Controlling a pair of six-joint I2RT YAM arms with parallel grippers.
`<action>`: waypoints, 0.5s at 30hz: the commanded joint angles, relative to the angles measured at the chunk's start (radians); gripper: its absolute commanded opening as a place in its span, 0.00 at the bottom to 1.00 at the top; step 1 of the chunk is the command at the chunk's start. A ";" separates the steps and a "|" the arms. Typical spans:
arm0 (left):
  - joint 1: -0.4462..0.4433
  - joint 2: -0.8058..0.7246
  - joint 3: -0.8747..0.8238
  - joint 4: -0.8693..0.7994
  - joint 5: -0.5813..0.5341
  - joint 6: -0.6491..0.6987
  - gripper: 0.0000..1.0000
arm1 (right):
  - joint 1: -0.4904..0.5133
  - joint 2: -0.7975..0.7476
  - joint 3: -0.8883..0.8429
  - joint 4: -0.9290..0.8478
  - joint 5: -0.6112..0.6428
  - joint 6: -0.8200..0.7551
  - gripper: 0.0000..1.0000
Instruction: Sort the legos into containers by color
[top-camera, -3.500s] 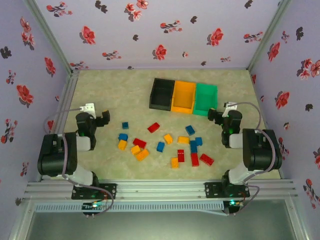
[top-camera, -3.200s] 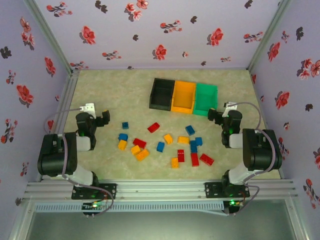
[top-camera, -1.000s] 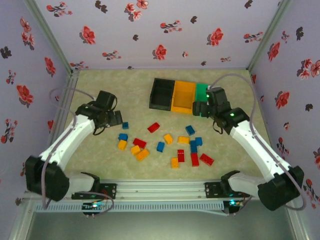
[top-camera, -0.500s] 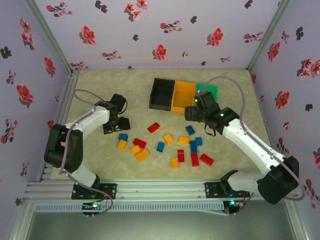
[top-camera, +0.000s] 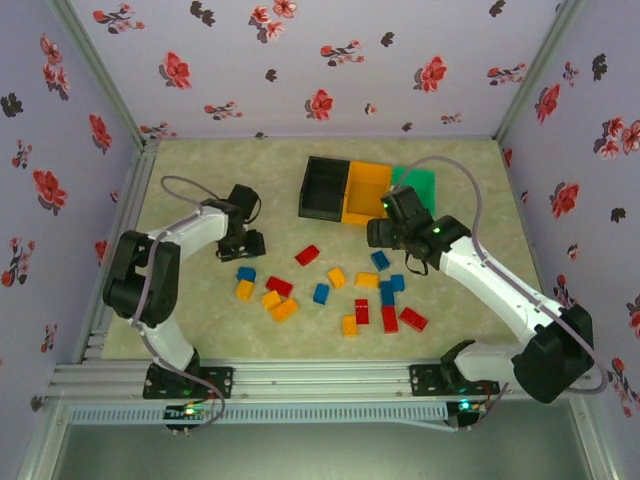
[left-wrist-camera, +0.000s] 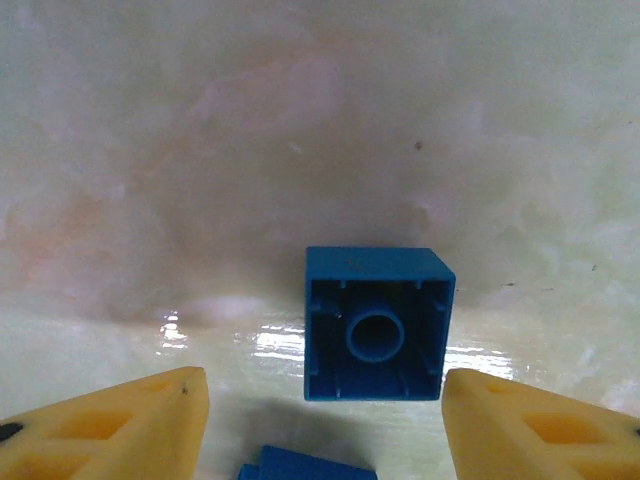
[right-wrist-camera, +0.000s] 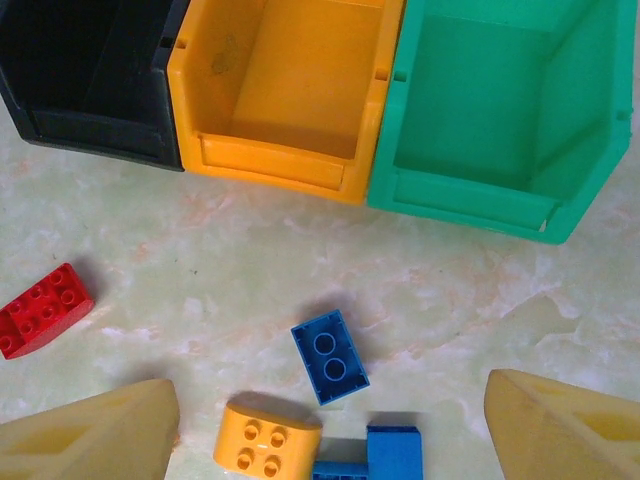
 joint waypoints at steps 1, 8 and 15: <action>-0.005 0.035 0.049 -0.010 0.012 0.039 0.62 | 0.011 0.005 0.006 -0.030 0.033 0.019 0.80; -0.004 0.086 0.085 -0.019 0.013 0.058 0.53 | 0.016 0.003 0.008 -0.042 0.043 0.021 0.79; -0.003 0.104 0.115 -0.038 -0.009 0.065 0.33 | 0.021 -0.012 0.005 -0.060 0.059 0.021 0.75</action>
